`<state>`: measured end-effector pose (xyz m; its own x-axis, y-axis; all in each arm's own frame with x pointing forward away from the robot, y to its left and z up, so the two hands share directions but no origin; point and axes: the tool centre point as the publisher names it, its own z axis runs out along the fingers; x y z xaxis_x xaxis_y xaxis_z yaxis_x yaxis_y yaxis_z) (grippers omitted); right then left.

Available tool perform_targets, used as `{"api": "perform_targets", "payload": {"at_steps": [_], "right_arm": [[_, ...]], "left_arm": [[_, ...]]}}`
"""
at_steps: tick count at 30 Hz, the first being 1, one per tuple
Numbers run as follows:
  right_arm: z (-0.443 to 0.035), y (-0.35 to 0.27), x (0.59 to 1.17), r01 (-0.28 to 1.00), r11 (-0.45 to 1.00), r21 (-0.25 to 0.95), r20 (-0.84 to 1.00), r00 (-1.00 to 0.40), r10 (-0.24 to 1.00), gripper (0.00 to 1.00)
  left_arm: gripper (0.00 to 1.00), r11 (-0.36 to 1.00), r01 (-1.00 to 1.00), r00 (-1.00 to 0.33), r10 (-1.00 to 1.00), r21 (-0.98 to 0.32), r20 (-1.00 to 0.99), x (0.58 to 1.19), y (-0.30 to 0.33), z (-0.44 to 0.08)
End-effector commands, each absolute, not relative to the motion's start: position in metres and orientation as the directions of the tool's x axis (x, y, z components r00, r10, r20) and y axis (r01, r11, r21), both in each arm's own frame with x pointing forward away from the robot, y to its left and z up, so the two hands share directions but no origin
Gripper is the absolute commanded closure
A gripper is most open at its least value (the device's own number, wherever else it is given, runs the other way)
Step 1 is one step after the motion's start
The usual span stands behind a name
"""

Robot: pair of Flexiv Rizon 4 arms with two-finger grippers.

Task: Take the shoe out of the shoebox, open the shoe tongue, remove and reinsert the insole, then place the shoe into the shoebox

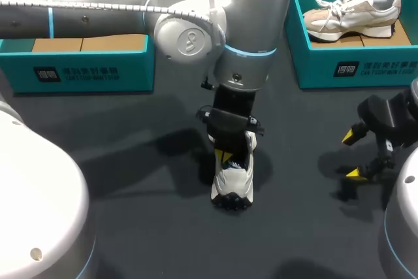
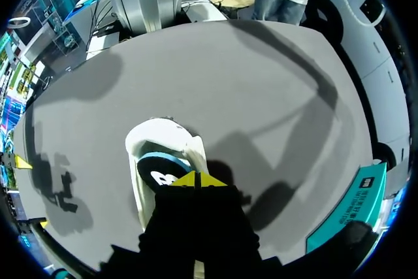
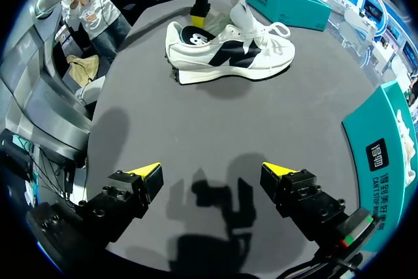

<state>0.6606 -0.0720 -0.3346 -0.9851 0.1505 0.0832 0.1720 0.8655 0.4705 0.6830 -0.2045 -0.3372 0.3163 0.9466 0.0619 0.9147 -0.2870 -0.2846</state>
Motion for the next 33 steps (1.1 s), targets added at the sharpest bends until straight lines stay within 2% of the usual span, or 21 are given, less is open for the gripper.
{"api": "perform_targets", "payload": {"at_steps": [1,25,33], "right_arm": [[-0.335,-0.072,0.659,0.171,0.866,0.469,0.080,-0.985,0.151,0.00],[-0.335,-0.072,0.659,0.171,0.866,0.469,0.080,-0.985,0.151,0.00],[-0.335,-0.072,0.659,0.171,0.866,0.469,0.080,-0.985,0.151,0.00]], "left_arm": [[1.00,-0.290,0.911,0.319,0.946,-0.293,0.055,0.683,-0.204,-0.344],[1.00,-0.252,0.916,0.294,0.951,-0.314,0.096,0.674,-0.201,-0.387],[1.00,-0.216,0.946,0.241,0.968,-0.243,0.077,0.673,-0.210,-0.407]]}}
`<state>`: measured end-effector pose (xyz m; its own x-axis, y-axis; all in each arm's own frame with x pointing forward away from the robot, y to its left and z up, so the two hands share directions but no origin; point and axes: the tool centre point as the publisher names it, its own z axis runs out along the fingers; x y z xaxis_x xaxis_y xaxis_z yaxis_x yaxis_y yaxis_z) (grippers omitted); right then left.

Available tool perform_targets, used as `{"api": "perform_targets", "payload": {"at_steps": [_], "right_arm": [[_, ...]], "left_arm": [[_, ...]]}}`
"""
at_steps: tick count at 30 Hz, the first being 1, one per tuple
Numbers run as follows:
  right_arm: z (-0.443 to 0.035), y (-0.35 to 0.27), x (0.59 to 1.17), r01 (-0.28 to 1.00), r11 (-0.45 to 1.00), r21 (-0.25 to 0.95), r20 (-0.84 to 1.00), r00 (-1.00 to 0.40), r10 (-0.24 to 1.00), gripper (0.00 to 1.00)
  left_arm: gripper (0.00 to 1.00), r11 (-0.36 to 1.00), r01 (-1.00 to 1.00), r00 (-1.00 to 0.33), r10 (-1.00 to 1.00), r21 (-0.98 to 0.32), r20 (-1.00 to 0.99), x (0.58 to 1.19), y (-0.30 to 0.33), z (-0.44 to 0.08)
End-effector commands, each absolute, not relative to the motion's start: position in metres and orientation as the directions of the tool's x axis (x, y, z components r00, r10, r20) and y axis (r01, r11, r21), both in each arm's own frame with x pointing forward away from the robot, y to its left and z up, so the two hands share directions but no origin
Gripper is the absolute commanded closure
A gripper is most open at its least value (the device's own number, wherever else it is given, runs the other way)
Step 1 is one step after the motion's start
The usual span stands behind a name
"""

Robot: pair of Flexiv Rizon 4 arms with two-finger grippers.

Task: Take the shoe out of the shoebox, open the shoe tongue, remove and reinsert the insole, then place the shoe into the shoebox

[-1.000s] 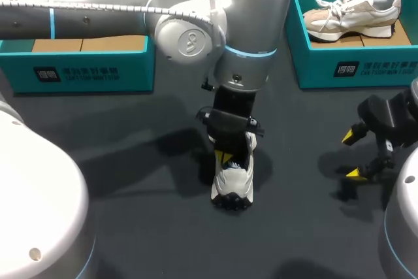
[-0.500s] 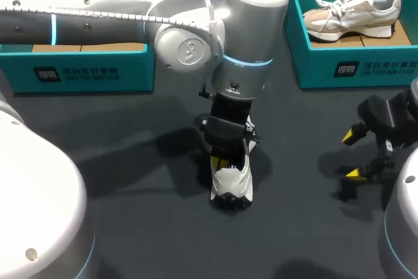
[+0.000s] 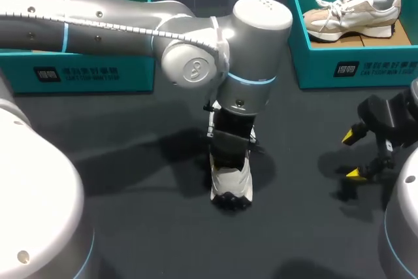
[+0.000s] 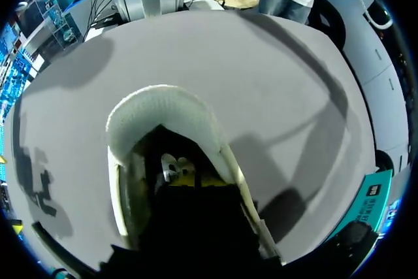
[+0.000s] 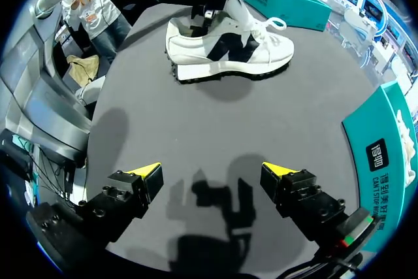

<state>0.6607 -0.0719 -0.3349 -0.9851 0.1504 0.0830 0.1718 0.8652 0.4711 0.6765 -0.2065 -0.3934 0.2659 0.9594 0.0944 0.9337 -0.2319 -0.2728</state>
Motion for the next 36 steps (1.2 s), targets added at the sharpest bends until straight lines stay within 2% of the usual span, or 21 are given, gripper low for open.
{"api": "perform_targets", "payload": {"at_steps": [1,9,15,18,28,32,36], "right_arm": [[-0.335,-0.072,0.659,0.171,0.866,0.469,0.080,-0.985,0.151,0.00],[-0.335,-0.072,0.659,0.171,0.866,0.469,0.080,-0.985,0.151,0.00],[-0.335,-0.072,0.659,0.171,0.866,0.469,0.080,-0.985,0.151,0.00],[-0.335,-0.072,0.659,0.171,0.866,0.469,0.080,-0.985,0.151,0.00],[-0.335,-0.072,0.659,0.171,0.866,0.469,0.080,-0.985,0.151,0.00],[-0.335,-0.072,0.659,0.171,0.866,0.469,0.080,-0.985,0.151,0.00],[-0.335,-0.072,0.659,0.171,0.866,0.469,0.080,-0.985,0.151,0.00]], "left_arm": [[1.00,-0.211,0.948,0.232,0.971,-0.239,0.063,0.673,-0.211,-0.408],[1.00,-0.218,0.955,0.225,0.974,-0.203,0.013,0.680,-0.214,-0.381],[1.00,-0.212,0.969,0.221,0.973,-0.127,0.065,0.689,-0.216,-0.366],[1.00,-0.204,0.977,0.211,0.968,-0.068,0.136,0.694,-0.218,-0.370],[1.00,-0.184,0.983,0.181,0.951,-0.011,0.251,0.690,-0.206,-0.395],[1.00,-0.157,0.987,0.158,0.956,-0.020,0.246,0.690,-0.202,-0.414],[1.00,-0.102,0.994,0.106,0.985,-0.030,0.140,0.691,-0.202,-0.426]]}}
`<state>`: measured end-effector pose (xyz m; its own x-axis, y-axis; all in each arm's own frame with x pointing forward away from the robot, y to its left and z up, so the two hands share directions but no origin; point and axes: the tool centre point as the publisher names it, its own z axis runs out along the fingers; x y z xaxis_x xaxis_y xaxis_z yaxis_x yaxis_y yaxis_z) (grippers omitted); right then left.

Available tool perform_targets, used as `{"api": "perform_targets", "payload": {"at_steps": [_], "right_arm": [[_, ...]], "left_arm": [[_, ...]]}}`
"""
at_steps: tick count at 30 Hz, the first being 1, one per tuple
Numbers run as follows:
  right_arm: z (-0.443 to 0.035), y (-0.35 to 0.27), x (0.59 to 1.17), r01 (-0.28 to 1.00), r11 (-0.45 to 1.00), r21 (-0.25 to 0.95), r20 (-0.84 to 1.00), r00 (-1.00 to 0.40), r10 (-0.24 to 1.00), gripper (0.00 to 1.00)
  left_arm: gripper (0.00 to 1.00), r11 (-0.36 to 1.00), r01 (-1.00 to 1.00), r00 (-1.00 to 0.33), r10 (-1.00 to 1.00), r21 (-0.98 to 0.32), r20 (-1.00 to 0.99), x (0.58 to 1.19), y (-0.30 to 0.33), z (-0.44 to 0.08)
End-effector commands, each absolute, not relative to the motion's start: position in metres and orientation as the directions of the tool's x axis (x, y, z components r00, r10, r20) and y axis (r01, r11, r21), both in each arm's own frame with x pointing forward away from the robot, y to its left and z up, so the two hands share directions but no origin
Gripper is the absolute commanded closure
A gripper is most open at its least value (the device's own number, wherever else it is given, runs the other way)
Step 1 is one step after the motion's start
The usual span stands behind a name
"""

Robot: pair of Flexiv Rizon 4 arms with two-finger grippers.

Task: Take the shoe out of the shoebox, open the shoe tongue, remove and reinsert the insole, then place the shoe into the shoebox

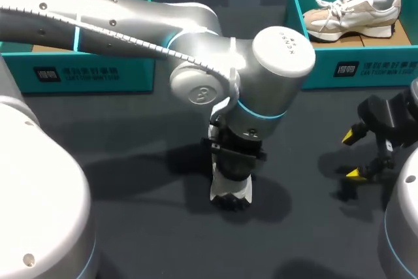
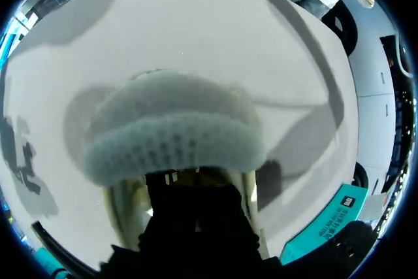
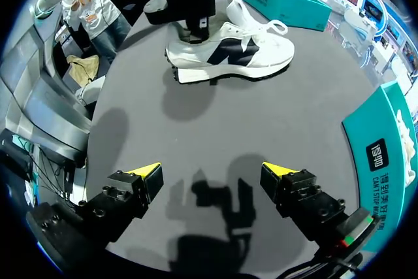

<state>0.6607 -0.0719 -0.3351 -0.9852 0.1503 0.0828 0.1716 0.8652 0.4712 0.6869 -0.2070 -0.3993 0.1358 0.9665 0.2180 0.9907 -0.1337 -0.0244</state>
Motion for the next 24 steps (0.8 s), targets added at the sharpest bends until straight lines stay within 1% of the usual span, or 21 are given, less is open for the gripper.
{"api": "perform_targets", "payload": {"at_steps": [1,9,12,16,20,24], "right_arm": [[-0.335,-0.072,0.659,0.171,0.866,0.469,0.080,-0.985,0.151,0.00],[-0.335,-0.072,0.659,0.171,0.866,0.469,0.080,-0.985,0.151,0.00],[-0.335,-0.072,0.659,0.171,0.866,0.469,0.080,-0.985,0.151,0.00],[-0.335,-0.072,0.659,0.171,0.866,0.469,0.080,-0.985,0.151,0.00],[-0.335,-0.072,0.659,0.171,0.866,0.469,0.080,-0.985,0.151,0.00],[-0.335,-0.072,0.659,0.171,0.866,0.469,0.080,-0.985,0.151,0.00]], "left_arm": [[1.00,-0.086,0.996,0.090,0.990,-0.039,0.112,0.691,-0.203,-0.428],[1.00,0.029,0.999,-0.031,0.994,-0.016,-0.105,0.697,-0.210,-0.431],[1.00,0.052,0.999,-0.054,0.985,-0.018,-0.161,0.698,-0.214,-0.427],[1.00,0.031,0.999,-0.037,0.983,-0.037,-0.178,0.695,-0.218,-0.415],[1.00,-0.007,0.998,-0.006,0.980,-0.062,-0.198,0.693,-0.221,-0.390],[1.00,-0.045,0.993,0.029,0.989,-0.106,-0.146,0.690,-0.224,-0.365]]}}
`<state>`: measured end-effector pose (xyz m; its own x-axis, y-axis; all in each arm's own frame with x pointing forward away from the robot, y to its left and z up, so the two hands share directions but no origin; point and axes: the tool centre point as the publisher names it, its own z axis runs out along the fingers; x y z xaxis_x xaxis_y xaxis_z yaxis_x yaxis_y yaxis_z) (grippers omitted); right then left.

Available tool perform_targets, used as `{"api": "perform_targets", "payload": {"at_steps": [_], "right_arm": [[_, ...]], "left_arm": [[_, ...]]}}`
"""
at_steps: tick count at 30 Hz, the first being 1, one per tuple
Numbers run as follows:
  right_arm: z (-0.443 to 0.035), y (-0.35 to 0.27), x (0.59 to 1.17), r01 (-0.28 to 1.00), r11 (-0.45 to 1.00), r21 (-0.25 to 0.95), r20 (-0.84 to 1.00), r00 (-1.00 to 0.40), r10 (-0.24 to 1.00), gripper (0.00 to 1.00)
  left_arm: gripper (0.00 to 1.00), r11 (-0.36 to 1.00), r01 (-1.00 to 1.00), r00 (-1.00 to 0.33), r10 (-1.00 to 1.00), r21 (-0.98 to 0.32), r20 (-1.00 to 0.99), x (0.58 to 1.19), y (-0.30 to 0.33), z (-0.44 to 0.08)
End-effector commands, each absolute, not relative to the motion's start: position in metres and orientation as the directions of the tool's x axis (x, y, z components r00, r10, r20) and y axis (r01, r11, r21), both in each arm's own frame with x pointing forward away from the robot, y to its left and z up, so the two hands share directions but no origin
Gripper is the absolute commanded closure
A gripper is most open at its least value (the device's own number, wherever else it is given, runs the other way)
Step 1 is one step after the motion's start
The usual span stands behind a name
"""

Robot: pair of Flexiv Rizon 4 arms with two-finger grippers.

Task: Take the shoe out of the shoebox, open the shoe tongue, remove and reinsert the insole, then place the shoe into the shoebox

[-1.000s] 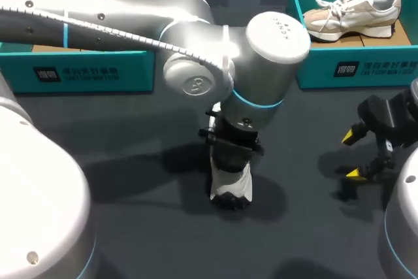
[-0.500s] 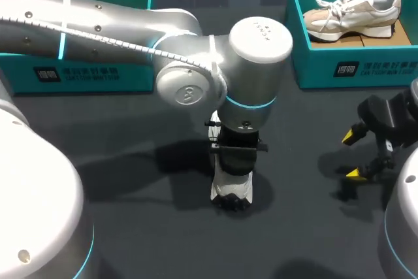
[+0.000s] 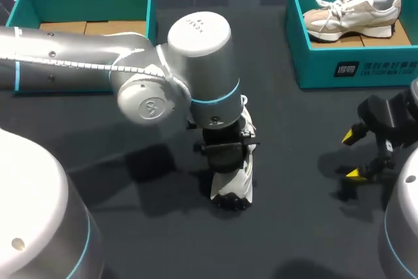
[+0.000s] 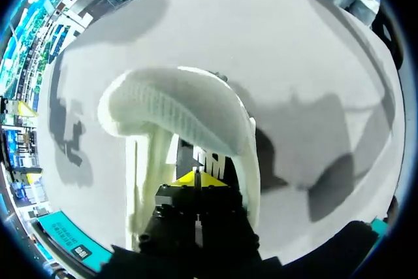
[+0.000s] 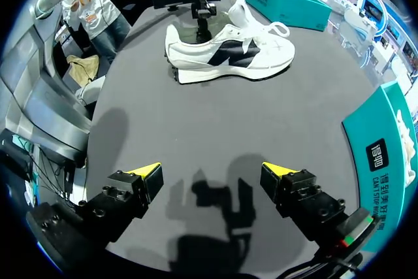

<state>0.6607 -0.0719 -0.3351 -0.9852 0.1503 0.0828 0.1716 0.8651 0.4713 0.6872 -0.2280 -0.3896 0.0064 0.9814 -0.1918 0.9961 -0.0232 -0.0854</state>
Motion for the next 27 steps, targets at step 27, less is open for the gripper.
{"api": "perform_targets", "payload": {"at_steps": [27], "right_arm": [[-0.335,-0.072,0.659,0.171,0.866,0.469,0.080,-0.985,0.151,0.00]], "left_arm": [[1.00,-0.118,0.989,0.138,0.944,-0.084,0.301,0.683,-0.194,-0.406]]}}
